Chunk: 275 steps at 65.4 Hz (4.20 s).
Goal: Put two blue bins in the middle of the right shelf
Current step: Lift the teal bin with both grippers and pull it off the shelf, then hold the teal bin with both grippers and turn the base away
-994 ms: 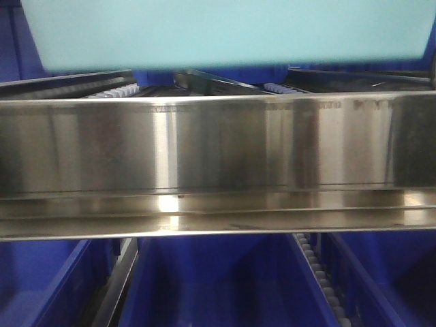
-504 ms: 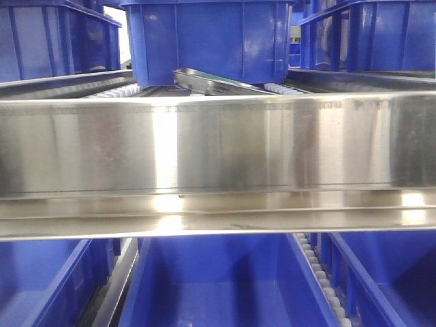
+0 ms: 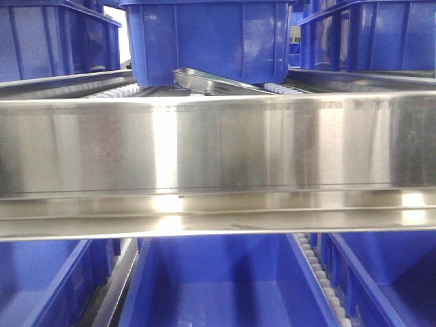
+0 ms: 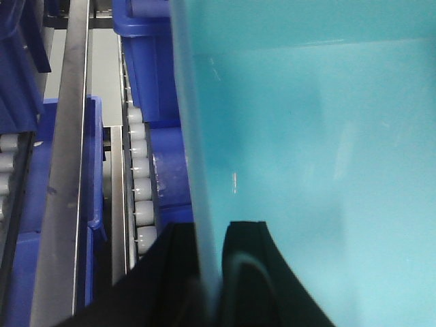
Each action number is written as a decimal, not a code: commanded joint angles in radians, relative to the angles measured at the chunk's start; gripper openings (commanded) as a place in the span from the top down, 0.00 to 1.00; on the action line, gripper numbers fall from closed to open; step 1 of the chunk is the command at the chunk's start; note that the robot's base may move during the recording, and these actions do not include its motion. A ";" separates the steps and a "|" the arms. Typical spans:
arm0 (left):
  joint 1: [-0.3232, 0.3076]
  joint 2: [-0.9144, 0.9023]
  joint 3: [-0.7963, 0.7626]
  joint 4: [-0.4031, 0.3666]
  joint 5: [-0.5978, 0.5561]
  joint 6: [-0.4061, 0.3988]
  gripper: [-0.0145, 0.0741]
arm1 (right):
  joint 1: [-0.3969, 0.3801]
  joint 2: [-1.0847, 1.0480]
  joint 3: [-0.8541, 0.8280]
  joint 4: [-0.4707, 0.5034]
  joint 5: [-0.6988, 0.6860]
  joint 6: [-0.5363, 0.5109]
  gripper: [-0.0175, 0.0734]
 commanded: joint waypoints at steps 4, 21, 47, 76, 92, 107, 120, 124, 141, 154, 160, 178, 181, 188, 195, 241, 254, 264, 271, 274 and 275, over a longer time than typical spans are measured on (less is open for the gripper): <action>-0.004 -0.020 -0.016 -0.005 -0.045 0.008 0.96 | 0.000 -0.015 -0.015 0.004 -0.051 -0.022 0.97; -0.004 -0.020 -0.016 -0.005 -0.045 0.008 0.96 | 0.000 -0.015 -0.015 0.004 -0.062 -0.022 0.97; -0.004 -0.020 -0.016 -0.005 -0.045 0.008 0.96 | 0.000 -0.015 -0.015 0.004 -0.062 -0.022 0.97; -0.004 -0.020 -0.016 -0.005 -0.045 0.008 0.96 | 0.000 -0.015 -0.015 0.004 -0.062 -0.022 0.97; -0.004 -0.020 -0.016 -0.005 -0.045 0.008 0.96 | 0.000 -0.015 -0.015 0.004 -0.062 -0.022 0.97; -0.004 -0.020 -0.016 -0.005 -0.045 0.008 0.96 | 0.000 -0.013 -0.015 0.004 -0.062 -0.022 0.97; -0.004 -0.020 -0.016 -0.003 -0.045 0.008 0.96 | 0.000 -0.013 -0.015 0.004 -0.062 -0.022 0.97; -0.004 -0.020 -0.016 -0.003 -0.045 0.008 0.96 | 0.000 -0.013 -0.015 0.004 -0.062 -0.022 0.97; -0.004 -0.020 -0.016 -0.003 -0.045 0.008 0.96 | 0.000 -0.011 -0.015 0.004 -0.062 -0.022 0.97; -0.004 -0.020 -0.016 -0.003 -0.045 0.008 0.96 | 0.000 -0.011 -0.015 0.004 -0.062 -0.022 0.97; -0.004 -0.020 -0.016 -0.003 -0.045 0.008 0.96 | 0.000 -0.011 -0.015 0.004 -0.062 -0.022 0.97; -0.004 -0.020 -0.016 -0.003 -0.045 0.008 0.96 | 0.000 -0.011 -0.015 0.004 -0.062 -0.022 0.97; -0.004 -0.020 -0.016 -0.003 -0.045 0.008 0.96 | 0.000 -0.011 -0.015 0.004 -0.062 -0.022 0.97; -0.004 -0.020 -0.016 -0.003 -0.045 0.008 0.96 | 0.000 -0.011 -0.015 0.004 -0.062 -0.022 0.97; -0.004 -0.020 -0.016 -0.003 -0.045 0.008 0.96 | 0.000 -0.011 -0.015 0.004 -0.062 -0.022 0.97; -0.004 -0.020 -0.016 -0.003 -0.045 0.008 0.96 | 0.000 -0.011 -0.015 0.004 -0.062 -0.022 0.97; -0.004 -0.020 -0.016 -0.003 -0.045 0.008 0.96 | 0.000 -0.011 -0.015 0.004 -0.062 -0.022 0.97; -0.004 -0.020 -0.016 -0.003 -0.045 0.008 0.96 | 0.000 -0.011 -0.015 0.004 -0.062 -0.022 0.97; -0.004 -0.020 -0.016 -0.003 -0.045 0.008 0.96 | 0.000 -0.011 -0.015 0.004 -0.062 -0.022 0.97; -0.004 -0.020 -0.016 -0.003 -0.045 0.008 0.96 | 0.000 -0.011 -0.015 0.004 -0.062 -0.022 0.97; -0.004 -0.020 -0.016 -0.003 -0.045 0.008 0.96 | 0.000 -0.011 -0.015 0.004 -0.062 -0.022 0.97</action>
